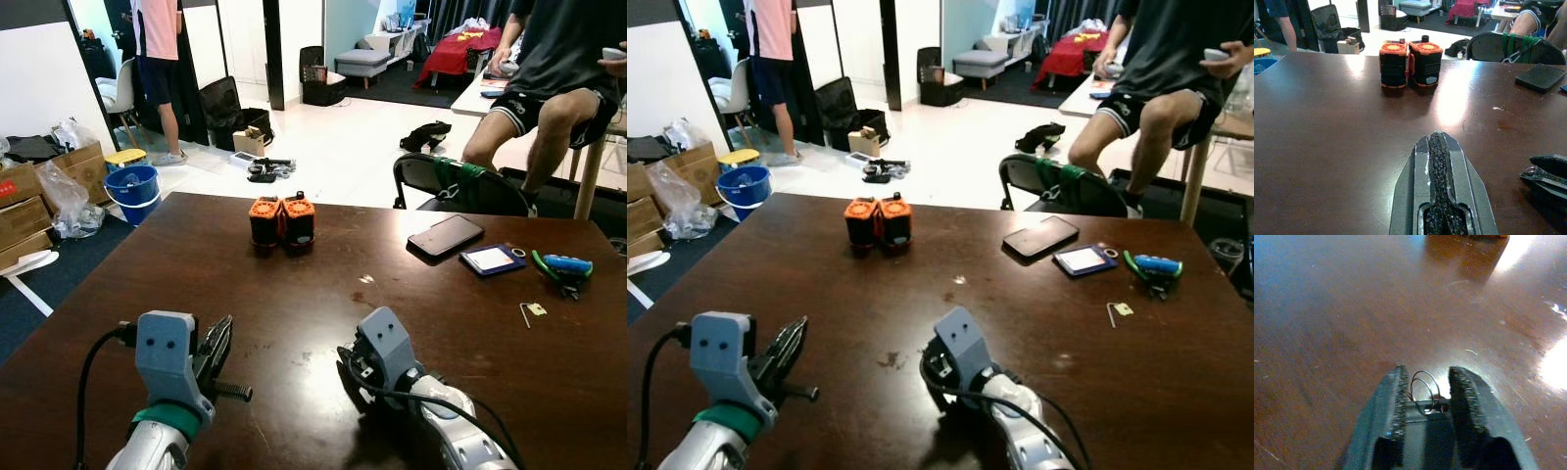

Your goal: Hang keys on a hook

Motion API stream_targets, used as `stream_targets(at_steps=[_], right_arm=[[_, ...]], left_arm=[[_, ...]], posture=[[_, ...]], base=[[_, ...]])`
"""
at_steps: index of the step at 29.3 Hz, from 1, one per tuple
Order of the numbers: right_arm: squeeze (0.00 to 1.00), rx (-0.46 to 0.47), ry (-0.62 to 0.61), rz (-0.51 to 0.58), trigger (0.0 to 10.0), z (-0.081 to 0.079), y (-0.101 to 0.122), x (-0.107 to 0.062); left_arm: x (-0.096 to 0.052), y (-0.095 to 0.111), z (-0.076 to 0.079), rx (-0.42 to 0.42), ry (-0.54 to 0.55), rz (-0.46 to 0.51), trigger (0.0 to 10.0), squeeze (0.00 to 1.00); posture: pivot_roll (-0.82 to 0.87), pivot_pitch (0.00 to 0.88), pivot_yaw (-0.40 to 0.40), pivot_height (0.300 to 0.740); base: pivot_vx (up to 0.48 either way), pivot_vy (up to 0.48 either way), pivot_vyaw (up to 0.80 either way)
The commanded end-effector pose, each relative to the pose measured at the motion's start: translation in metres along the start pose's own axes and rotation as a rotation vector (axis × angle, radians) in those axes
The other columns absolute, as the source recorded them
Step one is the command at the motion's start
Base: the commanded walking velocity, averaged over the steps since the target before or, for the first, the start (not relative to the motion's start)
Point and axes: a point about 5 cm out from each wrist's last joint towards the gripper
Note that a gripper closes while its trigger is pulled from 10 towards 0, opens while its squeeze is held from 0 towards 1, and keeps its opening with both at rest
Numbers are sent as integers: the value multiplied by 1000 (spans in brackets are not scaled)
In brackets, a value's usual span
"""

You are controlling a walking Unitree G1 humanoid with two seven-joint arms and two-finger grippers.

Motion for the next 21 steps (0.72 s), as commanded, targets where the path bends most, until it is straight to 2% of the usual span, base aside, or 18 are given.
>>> stream_targets(at_steps=[1, 2, 9, 11, 13, 15, 16, 17, 21], right_arm=[[0, 1, 16, -16, 1451, -6, -4, 2], [0, 0, 16, -18, 314, -6, -5, 2], [0, -3, 11, -31, 0, -5, -7, 1], [0, -5, 9, -35, 1608, -5, -8, 2], [0, -6, 8, -36, 1882, -4, -8, 2], [0, -6, 6, -37, 1059, -4, -8, 2], [0, -6, 6, -37, 1059, -4, -8, 2], [0, -5, 4, -36, 314, -4, -8, 3], [0, -3, -3, -26, 0, -3, -6, 3]], left_arm=[[-2, -6, -2, 4, 1, -35, 10000, 0], [-2, -7, -1, 5, -1, -37, 10000, 0], [-3, -8, 0, 10, -8, -45, 10000, 0], [-3, -9, 0, 14, -11, -48, 10000, 0], [-3, -9, 0, 16, -12, -49, 10000, 0], [-3, -9, 0, 18, -14, -50, 10000, 0], [-3, -9, 0, 18, -14, -50, 10000, 0], [-3, -9, 0, 20, -15, -51, 10000, 0], [-3, -9, 0, 22, -14, -50, 10000, 0]], posture=[[6, 17, 147, 740], [6, 17, 147, 740], [6, 17, 147, 740], [6, 17, 147, 740], [6, 17, 147, 740], [4, 16, 145, 740], [4, 16, 145, 740], [4, 16, 145, 740], [4, 16, 145, 740]], base=[[0, 0, 0], [0, 0, 0], [0, 0, 0], [0, 0, 0], [0, 0, 0], [0, 0, 0], [0, 0, 0], [0, 0, 0], [0, 0, 0]])
Point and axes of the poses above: a point about 5 cm out from each wrist's last joint towards the gripper, its own x axis pointing out of the wrist towards the gripper, its own y axis along the axis of the wrist's last joint, z = x × y, and after that the axes turned 7 degrees about x, right-handed
